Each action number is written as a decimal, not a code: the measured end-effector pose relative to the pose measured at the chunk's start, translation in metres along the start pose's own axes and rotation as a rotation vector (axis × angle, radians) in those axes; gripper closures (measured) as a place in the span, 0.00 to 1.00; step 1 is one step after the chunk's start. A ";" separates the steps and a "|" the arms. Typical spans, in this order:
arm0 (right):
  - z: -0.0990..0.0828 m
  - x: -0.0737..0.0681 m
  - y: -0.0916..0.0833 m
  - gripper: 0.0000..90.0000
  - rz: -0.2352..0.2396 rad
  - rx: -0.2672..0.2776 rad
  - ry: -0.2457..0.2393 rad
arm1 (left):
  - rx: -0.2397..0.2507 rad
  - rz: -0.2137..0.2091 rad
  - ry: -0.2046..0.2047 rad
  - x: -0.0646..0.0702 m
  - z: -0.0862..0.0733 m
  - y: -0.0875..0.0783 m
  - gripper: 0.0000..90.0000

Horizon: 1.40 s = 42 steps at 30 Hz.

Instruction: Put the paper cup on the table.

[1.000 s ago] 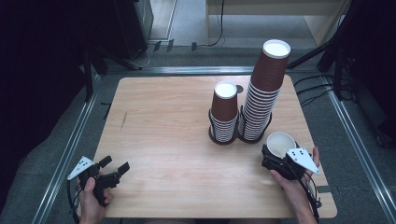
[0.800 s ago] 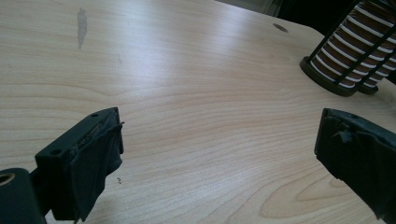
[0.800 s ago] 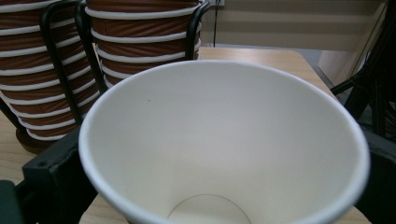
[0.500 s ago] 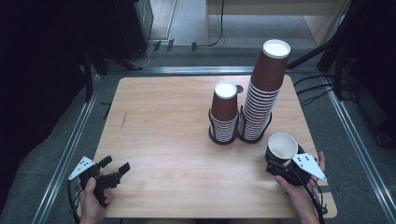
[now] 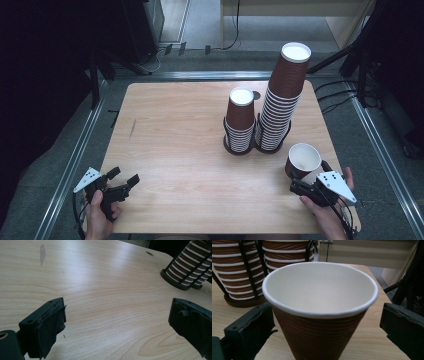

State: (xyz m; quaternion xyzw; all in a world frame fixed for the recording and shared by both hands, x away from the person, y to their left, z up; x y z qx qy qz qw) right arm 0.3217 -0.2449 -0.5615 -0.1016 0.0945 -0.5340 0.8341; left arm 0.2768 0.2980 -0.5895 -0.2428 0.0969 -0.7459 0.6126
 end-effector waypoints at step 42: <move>-0.026 0.083 -0.047 0.00 -0.210 -0.026 0.072 | -0.001 0.006 -0.003 -0.001 0.000 0.001 0.01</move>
Point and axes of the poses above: each handheld gripper's, and its own axes: y roughly forward along the jaws, z roughly out of its top, x roughly to its right, the point moved 10 cm from there along y, roughly forward along the jaws, and after that the axes turned 13 degrees about z, right-handed, at the moved point
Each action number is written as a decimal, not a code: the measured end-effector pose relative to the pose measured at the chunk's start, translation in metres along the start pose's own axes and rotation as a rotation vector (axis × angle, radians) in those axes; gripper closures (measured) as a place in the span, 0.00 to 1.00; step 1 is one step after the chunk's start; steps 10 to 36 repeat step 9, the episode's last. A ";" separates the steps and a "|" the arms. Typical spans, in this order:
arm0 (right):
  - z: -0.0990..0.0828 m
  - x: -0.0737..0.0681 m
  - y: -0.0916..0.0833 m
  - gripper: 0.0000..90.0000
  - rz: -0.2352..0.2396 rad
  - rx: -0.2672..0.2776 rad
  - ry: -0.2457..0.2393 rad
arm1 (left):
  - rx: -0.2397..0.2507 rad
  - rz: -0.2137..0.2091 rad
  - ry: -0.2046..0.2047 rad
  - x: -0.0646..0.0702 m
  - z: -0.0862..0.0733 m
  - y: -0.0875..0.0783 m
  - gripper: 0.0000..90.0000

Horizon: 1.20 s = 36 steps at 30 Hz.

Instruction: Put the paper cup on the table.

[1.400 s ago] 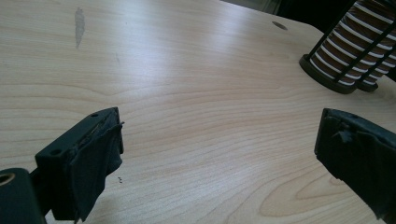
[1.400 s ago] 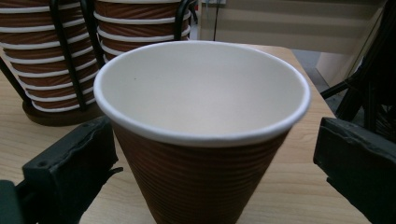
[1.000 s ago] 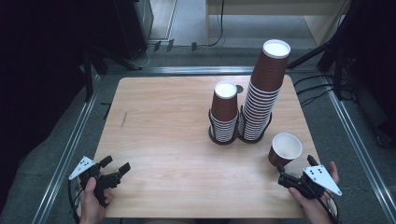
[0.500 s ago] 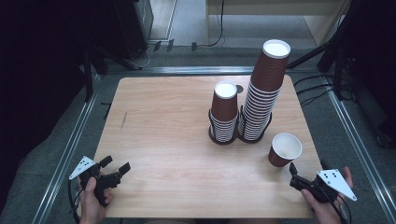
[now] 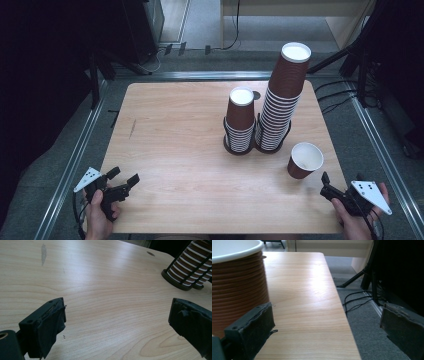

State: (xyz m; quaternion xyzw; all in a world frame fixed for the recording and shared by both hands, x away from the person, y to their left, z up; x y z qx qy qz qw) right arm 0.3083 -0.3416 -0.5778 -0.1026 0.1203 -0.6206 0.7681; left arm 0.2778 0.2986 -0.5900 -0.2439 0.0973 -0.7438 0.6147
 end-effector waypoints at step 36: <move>-0.001 0.009 0.000 0.00 -0.022 0.003 0.041 | -0.005 0.004 -0.003 -0.001 0.000 0.001 0.01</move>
Point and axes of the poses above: each handheld gripper's, and its own axes: y roughly forward along the jaws, z roughly out of its top, x roughly to its right, the point moved 10 cm from there along y, roughly forward along the jaws, and after that the axes turned 13 degrees about z, right-handed, at the moved point
